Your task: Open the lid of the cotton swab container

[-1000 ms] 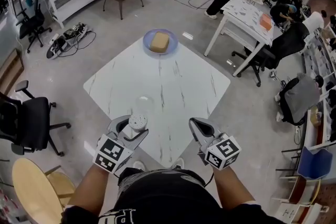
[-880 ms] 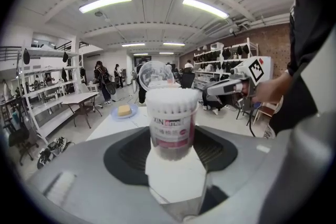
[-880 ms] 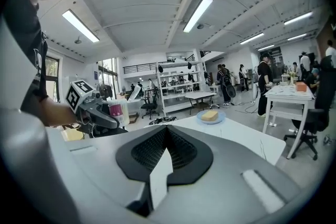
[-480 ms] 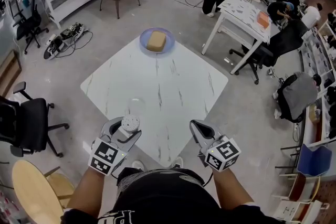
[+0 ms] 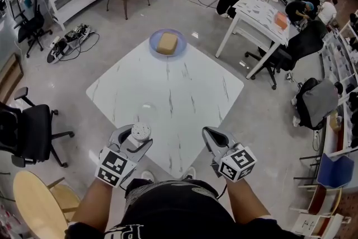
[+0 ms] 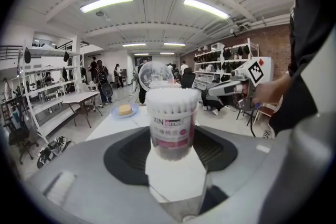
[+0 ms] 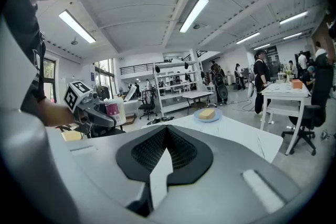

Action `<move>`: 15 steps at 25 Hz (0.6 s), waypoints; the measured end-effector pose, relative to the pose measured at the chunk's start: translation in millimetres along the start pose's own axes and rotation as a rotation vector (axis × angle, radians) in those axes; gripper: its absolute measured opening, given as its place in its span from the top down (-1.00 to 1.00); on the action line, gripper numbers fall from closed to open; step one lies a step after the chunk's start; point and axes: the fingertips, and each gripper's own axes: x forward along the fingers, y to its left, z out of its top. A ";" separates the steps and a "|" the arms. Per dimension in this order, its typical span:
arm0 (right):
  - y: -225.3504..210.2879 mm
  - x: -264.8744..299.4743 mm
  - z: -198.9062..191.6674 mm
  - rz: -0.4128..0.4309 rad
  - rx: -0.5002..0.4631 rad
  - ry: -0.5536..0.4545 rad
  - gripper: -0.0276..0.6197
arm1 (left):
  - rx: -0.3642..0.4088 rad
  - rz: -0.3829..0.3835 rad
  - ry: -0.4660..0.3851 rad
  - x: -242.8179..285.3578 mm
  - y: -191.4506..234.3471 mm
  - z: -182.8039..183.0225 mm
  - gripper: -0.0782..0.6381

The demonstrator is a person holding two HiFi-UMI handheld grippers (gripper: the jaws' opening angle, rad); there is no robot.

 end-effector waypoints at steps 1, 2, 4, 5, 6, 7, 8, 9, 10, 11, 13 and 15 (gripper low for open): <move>0.2 0.5 0.0 0.001 -0.001 0.000 0.91 | 0.000 -0.001 0.001 0.1 -0.9 -0.7 -0.06; 0.3 0.8 -0.1 0.002 -0.003 0.001 0.91 | -0.001 -0.002 0.001 0.1 -1.7 -1.3 -0.06; 0.1 1.8 0.0 0.003 -0.004 0.003 0.91 | -0.001 -0.001 0.001 -0.3 -2.4 -1.6 -0.06; -0.1 2.5 0.3 0.003 -0.005 0.005 0.91 | -0.001 0.000 0.001 -0.6 -2.2 -1.4 -0.06; -0.1 3.3 0.7 0.004 -0.007 0.005 0.91 | 0.000 0.000 0.001 -0.9 -2.0 -1.1 -0.06; 0.2 3.9 1.0 0.005 -0.009 0.006 0.91 | 0.000 -0.001 0.002 -0.9 -2.0 -1.1 -0.06; 0.6 4.4 0.9 0.006 -0.012 0.007 0.91 | 0.000 -0.002 0.002 -0.8 -2.4 -1.3 -0.06; 0.9 4.7 0.4 0.007 -0.013 0.009 0.91 | 0.000 -0.004 0.003 -0.5 -3.2 -1.7 -0.06; 1.1 4.9 -0.3 0.009 -0.014 0.011 0.91 | 0.000 -0.005 0.004 -0.1 -4.0 -2.1 -0.06; 0.9 5.2 -0.8 0.009 -0.014 0.013 0.91 | 0.000 -0.006 0.005 0.2 -4.7 -2.4 -0.06; -0.1 5.2 -1.2 0.009 -0.014 0.015 0.91 | 0.000 -0.007 0.005 0.8 -5.4 -2.3 -0.06; -0.9 5.0 -0.9 0.008 -0.011 0.015 0.91 | -0.001 -0.007 0.005 1.2 -5.5 -2.1 -0.06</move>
